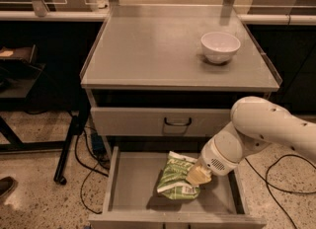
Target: Place green jalapeno chip bag into middle drawer
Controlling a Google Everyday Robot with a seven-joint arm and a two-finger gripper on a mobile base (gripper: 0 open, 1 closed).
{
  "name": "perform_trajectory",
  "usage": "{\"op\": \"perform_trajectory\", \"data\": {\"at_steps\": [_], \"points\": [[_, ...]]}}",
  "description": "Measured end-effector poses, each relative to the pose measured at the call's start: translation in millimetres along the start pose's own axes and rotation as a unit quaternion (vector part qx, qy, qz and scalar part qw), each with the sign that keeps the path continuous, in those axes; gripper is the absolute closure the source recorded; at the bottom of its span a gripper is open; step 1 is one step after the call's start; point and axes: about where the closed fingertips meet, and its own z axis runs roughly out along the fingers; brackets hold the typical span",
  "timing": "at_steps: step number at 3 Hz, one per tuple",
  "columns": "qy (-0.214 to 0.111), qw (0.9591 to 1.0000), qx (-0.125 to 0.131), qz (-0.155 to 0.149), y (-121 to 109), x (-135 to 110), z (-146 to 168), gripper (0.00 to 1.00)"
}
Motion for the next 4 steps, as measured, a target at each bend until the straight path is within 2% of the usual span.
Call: {"op": "perform_trajectory", "data": {"at_steps": [1, 2, 3, 4], "points": [[0.000, 1.0000, 0.000, 0.000, 0, 0, 0, 1.00], [-0.029, 0.9993, -0.014, 0.017, -15, 5, 26, 1.00], [-0.069, 0.9970, -0.025, 0.024, -42, 5, 63, 1.00], [-0.095, 0.9942, -0.040, 0.030, -61, 5, 97, 1.00]]}}
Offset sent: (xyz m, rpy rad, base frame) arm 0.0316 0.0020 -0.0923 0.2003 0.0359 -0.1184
